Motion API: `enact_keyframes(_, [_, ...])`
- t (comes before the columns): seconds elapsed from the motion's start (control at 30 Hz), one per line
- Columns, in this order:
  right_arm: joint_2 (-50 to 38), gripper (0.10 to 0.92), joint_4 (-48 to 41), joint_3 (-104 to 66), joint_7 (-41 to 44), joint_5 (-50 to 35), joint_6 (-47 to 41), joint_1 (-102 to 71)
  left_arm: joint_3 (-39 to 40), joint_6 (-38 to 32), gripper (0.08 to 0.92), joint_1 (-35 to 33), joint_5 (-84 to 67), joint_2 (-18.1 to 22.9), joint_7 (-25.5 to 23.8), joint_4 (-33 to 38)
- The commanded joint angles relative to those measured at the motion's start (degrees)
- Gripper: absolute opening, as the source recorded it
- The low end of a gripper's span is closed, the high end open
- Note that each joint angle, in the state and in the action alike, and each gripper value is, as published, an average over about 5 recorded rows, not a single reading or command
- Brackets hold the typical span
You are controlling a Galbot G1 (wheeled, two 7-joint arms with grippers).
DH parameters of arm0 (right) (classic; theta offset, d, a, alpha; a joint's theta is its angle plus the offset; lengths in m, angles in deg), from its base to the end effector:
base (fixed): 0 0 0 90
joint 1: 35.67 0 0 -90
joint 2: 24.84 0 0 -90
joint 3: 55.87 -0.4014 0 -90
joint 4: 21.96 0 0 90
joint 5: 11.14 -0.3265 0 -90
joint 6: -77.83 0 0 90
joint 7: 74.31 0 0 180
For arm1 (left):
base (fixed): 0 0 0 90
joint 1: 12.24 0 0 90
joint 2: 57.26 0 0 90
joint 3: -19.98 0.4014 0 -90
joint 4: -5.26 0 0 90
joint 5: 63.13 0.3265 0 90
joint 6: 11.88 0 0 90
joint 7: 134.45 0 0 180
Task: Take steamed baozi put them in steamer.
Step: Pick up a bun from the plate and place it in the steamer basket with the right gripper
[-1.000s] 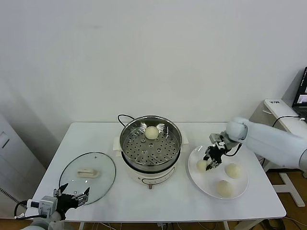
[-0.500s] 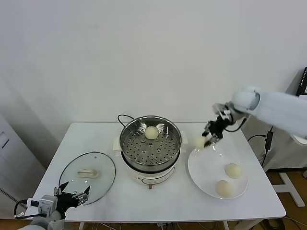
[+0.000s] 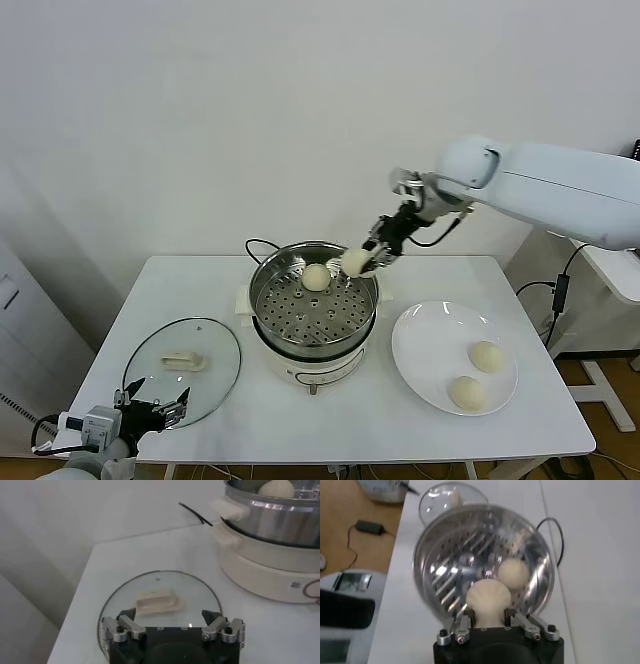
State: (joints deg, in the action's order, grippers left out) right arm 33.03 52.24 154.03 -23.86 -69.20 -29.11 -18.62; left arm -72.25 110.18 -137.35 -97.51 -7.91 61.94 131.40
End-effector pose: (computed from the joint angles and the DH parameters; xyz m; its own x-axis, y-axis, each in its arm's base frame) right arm 0.5814 -0.0301 0.0145 -0.1343 -0.4992 0.8560 -0.9873 -0.0068 -0.1589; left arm 0.1282 0.1438 -0.2757 -0.8170 0.0194 0.5764 0.1358 0.9778 0.1595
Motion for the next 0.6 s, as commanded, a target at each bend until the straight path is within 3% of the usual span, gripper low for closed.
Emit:
enact_keyframes(0.03, [11.53,0.382,-3.2,-3.28,-9.57,-4.59,-4.86,-7.57,0.33,0.04,0.823,0.3,0.02,0.01,0.02,-0.55])
enact_keyframes(0.6, [17.58,0.382,-9.17,-4.48,-14.53,0.3,-7.3,-16.85,0.66,-0.32,0.823,0.46,-0.19,-0.2,-0.14,-1.34])
